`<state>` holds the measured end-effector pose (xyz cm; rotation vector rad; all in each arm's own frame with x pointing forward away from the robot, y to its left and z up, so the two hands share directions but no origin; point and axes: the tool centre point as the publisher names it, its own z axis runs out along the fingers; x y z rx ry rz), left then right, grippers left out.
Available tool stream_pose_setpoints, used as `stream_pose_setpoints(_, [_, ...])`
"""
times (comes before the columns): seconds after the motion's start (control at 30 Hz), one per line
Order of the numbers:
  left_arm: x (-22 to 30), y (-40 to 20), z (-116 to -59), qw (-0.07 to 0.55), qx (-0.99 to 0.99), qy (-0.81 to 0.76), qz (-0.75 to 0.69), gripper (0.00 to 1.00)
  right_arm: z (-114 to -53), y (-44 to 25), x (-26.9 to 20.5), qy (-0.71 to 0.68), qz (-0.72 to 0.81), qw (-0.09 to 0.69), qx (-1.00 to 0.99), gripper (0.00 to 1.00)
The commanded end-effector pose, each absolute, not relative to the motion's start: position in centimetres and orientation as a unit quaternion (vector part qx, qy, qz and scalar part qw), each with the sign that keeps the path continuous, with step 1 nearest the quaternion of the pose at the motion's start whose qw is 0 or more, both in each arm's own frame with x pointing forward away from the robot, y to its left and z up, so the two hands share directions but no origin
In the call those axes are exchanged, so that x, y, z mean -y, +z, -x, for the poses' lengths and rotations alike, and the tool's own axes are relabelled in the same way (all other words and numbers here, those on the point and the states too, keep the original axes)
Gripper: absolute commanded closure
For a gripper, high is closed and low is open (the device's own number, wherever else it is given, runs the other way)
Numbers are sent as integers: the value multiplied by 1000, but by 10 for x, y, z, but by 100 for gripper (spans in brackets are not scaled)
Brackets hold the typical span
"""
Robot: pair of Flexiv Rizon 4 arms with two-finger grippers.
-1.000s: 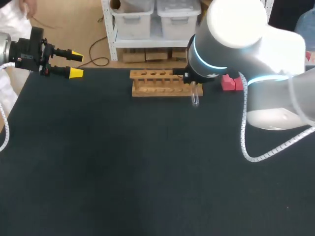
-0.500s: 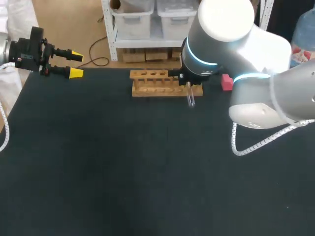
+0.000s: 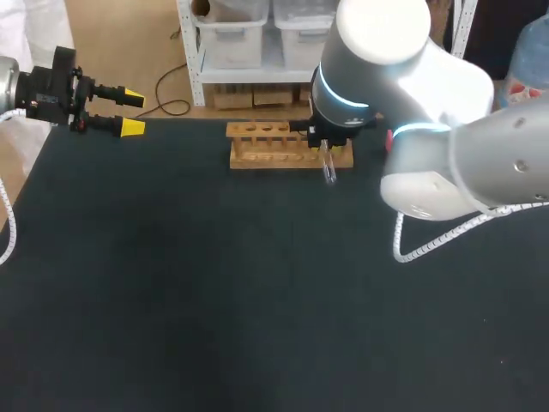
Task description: Grasp the test tube, adjust it, and insert it.
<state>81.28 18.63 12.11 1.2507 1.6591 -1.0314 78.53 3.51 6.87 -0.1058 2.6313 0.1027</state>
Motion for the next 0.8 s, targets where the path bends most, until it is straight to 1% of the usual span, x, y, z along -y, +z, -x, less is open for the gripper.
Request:
stream_pose_setpoints(0.03, [-186, 120, -812, 401, -655, -407, -494, 0, -791, 65, -35, 37, 37, 246, -968, 100])
stream_pose_setpoints(0.8, [-186, 120, -812, 401, -655, -407, -494, 0, -804, 49, -35, 37, 36, 224, -973, 100])
